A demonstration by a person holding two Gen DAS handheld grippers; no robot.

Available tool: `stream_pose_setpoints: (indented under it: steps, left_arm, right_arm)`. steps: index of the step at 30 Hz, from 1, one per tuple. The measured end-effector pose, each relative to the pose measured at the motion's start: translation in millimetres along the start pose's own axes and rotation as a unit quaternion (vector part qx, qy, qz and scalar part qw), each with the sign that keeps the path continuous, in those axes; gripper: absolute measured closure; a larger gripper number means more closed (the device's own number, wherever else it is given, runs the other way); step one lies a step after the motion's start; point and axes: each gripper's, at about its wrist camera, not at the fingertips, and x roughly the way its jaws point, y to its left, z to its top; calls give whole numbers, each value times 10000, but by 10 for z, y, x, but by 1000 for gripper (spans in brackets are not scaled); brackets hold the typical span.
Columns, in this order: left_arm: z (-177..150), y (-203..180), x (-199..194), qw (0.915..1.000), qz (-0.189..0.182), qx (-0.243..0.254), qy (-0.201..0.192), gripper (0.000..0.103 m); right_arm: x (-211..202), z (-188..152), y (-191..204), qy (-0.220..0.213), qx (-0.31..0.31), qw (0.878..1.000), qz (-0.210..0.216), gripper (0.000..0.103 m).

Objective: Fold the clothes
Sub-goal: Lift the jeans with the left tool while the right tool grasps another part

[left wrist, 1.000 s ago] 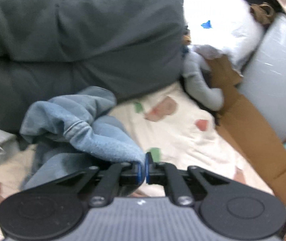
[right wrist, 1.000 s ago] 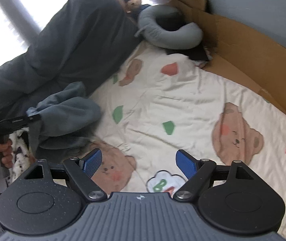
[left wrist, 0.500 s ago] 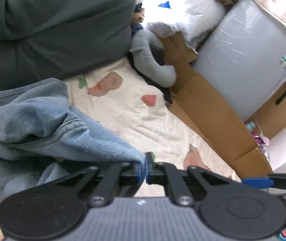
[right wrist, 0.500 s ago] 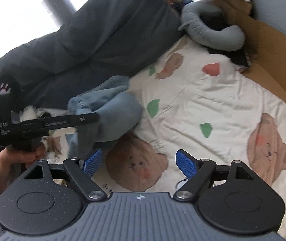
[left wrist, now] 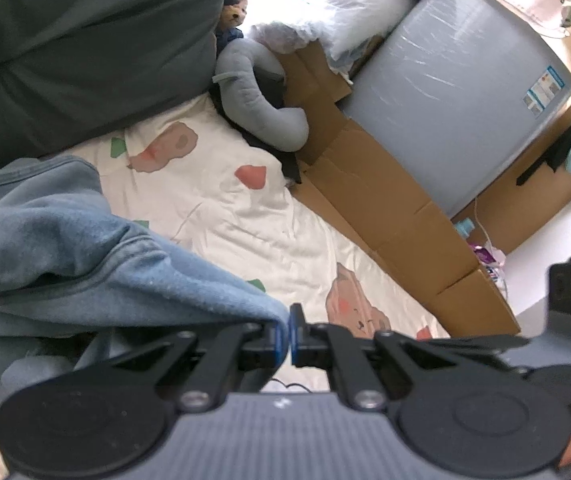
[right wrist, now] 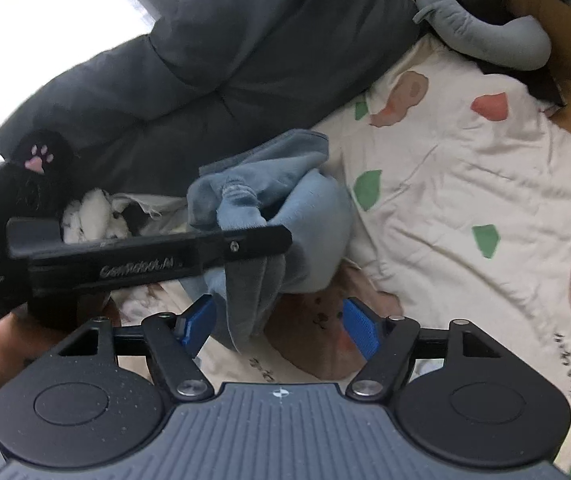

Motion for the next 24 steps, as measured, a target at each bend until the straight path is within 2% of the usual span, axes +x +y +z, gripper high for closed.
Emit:
stream_pose_setpoints:
  steps: [9,13,15,17,18,19,20,23,24]
  left_arm:
    - [63,120,97,9995,-281,-157,-32,100]
    - [65,170,190,9988,-437,-228,-25,100]
    - [44,193,235,9983,-500,-285,-35,99]
    - [6,220,279,9980,-523,-363,1,99]
    - [-22,236,300,9978,-525,-394,37,99]
    - [-55,252,320,9977,-525,-415,84,98]
    - [-88,269,340,9976,-524,-436,132,97]
    - [-149,335,312,9970,-525,-526,212,74]
    - [-167,368,282,9968,-514,-566,222,60]
  right_arm:
    - [468,-19,5,-231,-186,9983,511,30]
    - [695,-98,-128,-445,-32,9965,707,31]
    - [819,-177,-228,-522,75,9962,692,35]
    - [946,-270,-357,-562,263,9955,710,52]
    - [990,-317,-431,-580,415,9943,788,56]
    - [1032,-363,-502,-596,560,9929,865,68]
    - [1062,-398,-553,-590,638,9918,932,86]
    - [1086,-462,-607,-499,547,9943,773,94]
    - [1071,-480,-644,-493,564,9947,703,95]
